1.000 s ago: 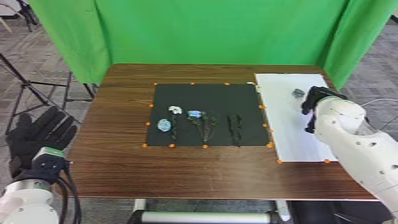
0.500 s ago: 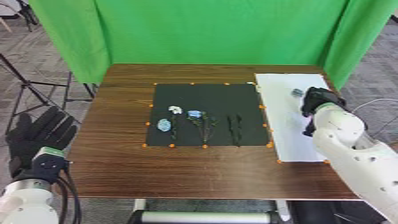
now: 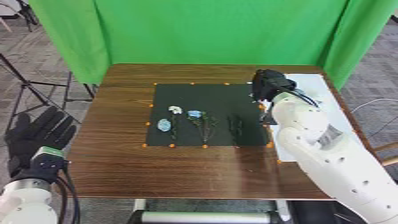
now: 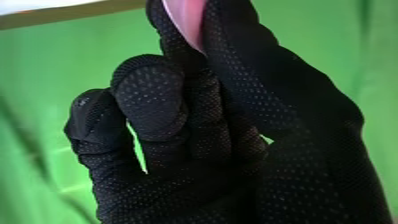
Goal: Arrange flowers
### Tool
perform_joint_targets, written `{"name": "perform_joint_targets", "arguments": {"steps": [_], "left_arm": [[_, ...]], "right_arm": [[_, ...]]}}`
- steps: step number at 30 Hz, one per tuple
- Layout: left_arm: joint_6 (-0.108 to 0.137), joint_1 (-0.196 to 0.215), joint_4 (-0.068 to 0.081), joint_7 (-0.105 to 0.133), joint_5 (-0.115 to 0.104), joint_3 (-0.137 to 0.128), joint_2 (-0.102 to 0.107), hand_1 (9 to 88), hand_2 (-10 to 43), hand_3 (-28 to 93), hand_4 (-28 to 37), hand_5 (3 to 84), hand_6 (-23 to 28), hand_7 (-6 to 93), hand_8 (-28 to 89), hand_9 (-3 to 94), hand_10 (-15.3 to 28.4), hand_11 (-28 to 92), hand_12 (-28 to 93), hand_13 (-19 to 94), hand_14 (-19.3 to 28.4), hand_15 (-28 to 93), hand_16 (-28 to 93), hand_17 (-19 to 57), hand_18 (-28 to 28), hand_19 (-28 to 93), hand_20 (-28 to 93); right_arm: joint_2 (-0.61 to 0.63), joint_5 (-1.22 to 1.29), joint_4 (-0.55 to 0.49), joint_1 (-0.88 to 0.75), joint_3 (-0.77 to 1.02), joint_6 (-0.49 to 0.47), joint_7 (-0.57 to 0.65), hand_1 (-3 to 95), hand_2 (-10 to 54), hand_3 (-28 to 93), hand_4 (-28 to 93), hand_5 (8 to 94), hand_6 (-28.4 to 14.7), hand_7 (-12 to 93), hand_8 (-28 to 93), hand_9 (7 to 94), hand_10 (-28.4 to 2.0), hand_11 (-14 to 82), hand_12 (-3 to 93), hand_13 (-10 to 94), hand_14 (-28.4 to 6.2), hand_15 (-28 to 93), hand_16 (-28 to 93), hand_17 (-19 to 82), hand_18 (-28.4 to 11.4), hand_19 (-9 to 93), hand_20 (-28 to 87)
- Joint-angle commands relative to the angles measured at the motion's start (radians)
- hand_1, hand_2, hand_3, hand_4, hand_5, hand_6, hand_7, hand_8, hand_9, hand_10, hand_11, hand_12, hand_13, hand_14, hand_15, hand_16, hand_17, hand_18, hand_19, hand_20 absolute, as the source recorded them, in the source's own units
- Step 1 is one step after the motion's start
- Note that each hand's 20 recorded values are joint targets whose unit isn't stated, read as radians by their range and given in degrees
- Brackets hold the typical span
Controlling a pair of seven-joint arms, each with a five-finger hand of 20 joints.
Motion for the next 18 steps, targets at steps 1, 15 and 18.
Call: {"name": "perform_joint_targets", "arguments": {"steps": [1,15,18], "left_arm": [[-0.002,0.000,0.002,-0.013,0.011,0.010,-0.008,27.9,11.6,72,-28.3,45.7,7.8,21.0,-12,40.1,14.6,29,10,30,16.7,53,-10,-4.4,15.2,42,13],[0.023,-0.012,0.013,-0.040,0.009,0.010,-0.013,28.0,12.3,72,-28.3,45.9,8.0,21.0,-12,40.2,14.8,29,10,30,16.6,53,-10,-4.4,15.2,42,13],[0.016,-0.015,0.011,-0.036,0.001,0.019,-0.001,28.0,12.4,72,-28.3,45.9,8.0,20.9,-12,40.2,14.8,29,10,30,16.7,53,-10,-4.5,15.2,42,13]], "right_arm": [[-0.126,0.046,0.008,0.060,-0.101,-0.024,-0.028,63.7,-9.5,68,-28,72.6,0.1,41,10,85.4,-8.4,12.6,43.5,74,-7.5,64,39,42,-22.6,91,39],[-0.183,-0.023,0.098,0.070,-0.176,0.031,-0.032,62.7,-9.5,69,-28,71.9,0.2,42,9,84.2,-8.7,12.6,43.5,73,-7.2,64,40,42,-22.4,91,38],[-0.185,-0.040,0.139,0.084,-0.204,0.082,-0.037,62.5,-9.5,69,-28,71.9,0.1,42,8,83.9,-8.8,12.7,43.4,73,-7.3,64,40,42,-22.4,91,38]]}}
